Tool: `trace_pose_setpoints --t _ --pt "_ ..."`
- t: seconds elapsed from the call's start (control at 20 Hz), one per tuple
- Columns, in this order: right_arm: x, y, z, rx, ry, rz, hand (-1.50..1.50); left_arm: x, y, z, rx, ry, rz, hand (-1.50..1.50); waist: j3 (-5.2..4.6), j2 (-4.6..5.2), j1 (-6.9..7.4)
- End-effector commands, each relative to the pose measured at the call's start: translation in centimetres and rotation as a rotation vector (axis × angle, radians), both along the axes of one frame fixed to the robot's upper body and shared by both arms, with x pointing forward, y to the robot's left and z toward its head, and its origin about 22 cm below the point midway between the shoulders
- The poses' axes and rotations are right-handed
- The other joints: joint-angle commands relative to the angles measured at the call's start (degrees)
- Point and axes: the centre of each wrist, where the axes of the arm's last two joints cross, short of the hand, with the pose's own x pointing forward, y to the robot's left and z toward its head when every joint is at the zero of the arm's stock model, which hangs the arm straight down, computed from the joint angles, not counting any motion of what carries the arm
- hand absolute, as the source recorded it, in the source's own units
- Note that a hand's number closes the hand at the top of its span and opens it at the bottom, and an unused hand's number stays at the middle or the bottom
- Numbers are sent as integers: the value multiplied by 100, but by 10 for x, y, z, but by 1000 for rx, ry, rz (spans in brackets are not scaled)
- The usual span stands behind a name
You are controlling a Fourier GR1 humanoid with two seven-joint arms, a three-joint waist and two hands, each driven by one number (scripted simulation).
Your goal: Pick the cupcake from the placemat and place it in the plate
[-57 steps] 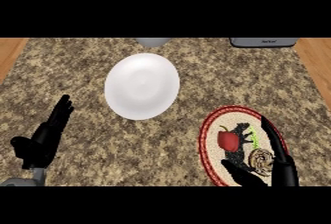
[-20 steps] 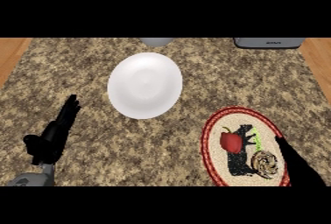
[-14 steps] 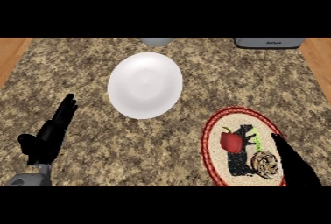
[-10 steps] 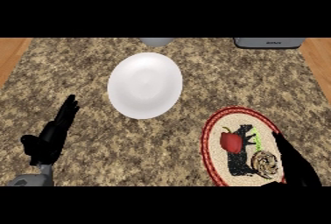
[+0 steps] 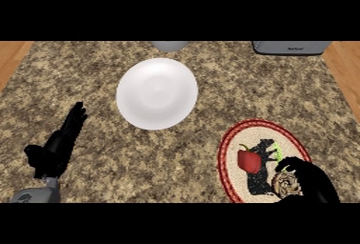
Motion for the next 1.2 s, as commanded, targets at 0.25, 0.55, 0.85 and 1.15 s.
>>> trace_pose_setpoints --t 0.25,0.55,0.85,1.15 --pt "-1 14 10 -92 -146 61 150 -4 -9 -10 4 24 2 0 91 47 -14" --pt "18 61 -1 -131 -235 -30 150 3 16 10 3 -5 -4 0 93 55 15" --pt "20 95 49 -83 -348 -11 150 0 6 -10 -12 10 11 0 90 47 -12" --pt "-17 110 96 -148 -498 34 150 -1 15 13 -5 -2 4 0 90 30 -12"
